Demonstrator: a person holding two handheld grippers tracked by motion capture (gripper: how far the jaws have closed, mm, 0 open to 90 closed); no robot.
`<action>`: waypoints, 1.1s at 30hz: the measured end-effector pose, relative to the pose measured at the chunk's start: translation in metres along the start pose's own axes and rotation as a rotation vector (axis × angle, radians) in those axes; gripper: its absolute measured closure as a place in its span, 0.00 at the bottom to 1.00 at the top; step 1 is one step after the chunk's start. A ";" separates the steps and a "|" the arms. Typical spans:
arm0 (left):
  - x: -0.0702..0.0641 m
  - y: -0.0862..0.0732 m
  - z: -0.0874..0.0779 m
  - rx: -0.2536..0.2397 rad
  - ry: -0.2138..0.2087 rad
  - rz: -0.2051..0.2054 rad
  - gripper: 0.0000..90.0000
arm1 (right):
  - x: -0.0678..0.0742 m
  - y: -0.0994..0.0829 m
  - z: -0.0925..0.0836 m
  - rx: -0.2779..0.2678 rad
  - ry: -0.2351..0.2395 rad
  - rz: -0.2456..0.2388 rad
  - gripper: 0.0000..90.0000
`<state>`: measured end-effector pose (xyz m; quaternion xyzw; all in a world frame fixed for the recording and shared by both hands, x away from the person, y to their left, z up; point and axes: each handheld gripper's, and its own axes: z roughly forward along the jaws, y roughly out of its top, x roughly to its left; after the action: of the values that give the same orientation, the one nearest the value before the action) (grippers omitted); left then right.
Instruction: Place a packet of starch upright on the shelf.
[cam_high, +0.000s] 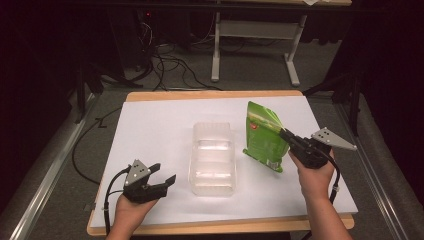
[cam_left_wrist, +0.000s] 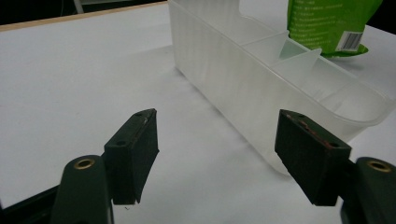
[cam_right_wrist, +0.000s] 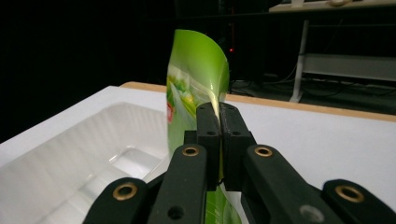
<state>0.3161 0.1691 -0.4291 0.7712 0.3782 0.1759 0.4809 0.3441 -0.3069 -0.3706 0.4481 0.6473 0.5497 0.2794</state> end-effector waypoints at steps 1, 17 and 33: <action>0.000 0.000 0.000 0.000 0.000 0.000 0.34 | 0.000 0.000 0.000 0.000 0.000 0.000 0.99; -0.001 0.000 0.000 0.002 -0.003 0.006 0.34 | 0.004 -0.012 -0.009 0.009 -0.010 -0.025 0.85; 0.000 0.000 -0.002 -0.007 -0.002 0.005 0.34 | 0.009 -0.025 0.009 0.115 0.026 -0.033 0.56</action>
<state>0.3148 0.1699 -0.4281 0.7707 0.3752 0.1776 0.4834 0.3407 -0.2946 -0.3957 0.4453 0.6886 0.5128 0.2541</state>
